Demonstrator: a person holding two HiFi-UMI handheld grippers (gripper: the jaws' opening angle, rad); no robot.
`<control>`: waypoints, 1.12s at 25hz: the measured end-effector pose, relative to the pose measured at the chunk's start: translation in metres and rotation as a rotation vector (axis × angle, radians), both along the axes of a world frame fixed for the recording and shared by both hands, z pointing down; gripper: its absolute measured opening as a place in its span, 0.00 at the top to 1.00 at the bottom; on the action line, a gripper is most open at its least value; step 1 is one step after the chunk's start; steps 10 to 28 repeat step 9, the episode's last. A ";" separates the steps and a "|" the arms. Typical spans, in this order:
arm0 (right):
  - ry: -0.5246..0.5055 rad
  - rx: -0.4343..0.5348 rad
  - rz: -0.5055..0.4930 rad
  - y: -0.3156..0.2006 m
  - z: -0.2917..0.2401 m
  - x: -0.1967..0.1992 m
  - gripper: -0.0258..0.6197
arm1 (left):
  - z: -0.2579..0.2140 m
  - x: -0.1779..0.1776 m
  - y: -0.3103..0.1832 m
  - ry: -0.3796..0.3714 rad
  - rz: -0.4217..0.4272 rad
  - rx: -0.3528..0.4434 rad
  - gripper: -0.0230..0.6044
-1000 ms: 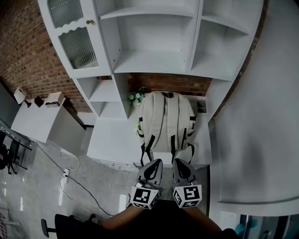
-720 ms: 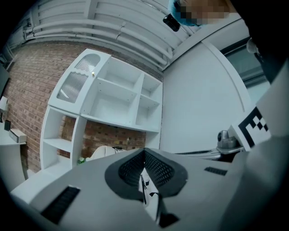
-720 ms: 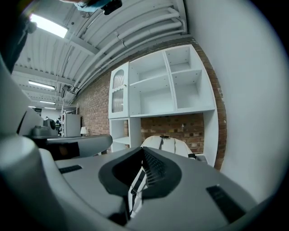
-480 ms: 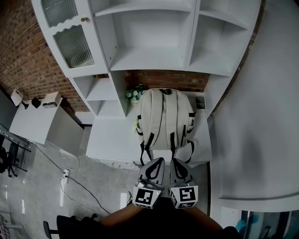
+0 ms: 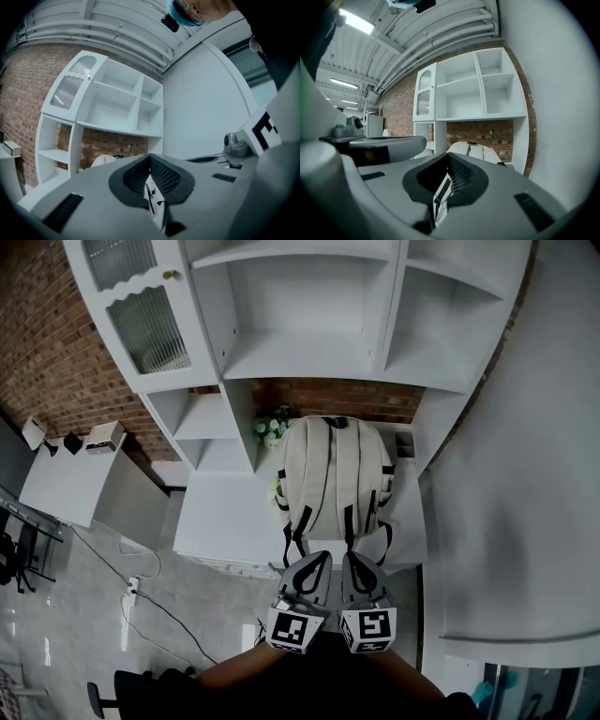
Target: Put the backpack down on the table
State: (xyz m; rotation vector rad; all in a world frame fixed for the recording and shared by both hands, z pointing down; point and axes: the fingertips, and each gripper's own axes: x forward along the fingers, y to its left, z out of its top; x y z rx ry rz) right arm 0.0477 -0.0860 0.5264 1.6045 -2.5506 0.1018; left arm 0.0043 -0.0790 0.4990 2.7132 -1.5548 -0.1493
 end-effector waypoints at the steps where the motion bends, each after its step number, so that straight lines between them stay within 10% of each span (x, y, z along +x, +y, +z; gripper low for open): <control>1: -0.001 -0.002 -0.005 -0.001 0.000 -0.002 0.93 | 0.001 -0.001 -0.001 -0.007 0.002 -0.003 0.94; 28: 0.009 0.003 -0.016 -0.014 0.004 -0.009 0.93 | 0.005 -0.003 -0.013 0.022 0.008 -0.010 0.94</control>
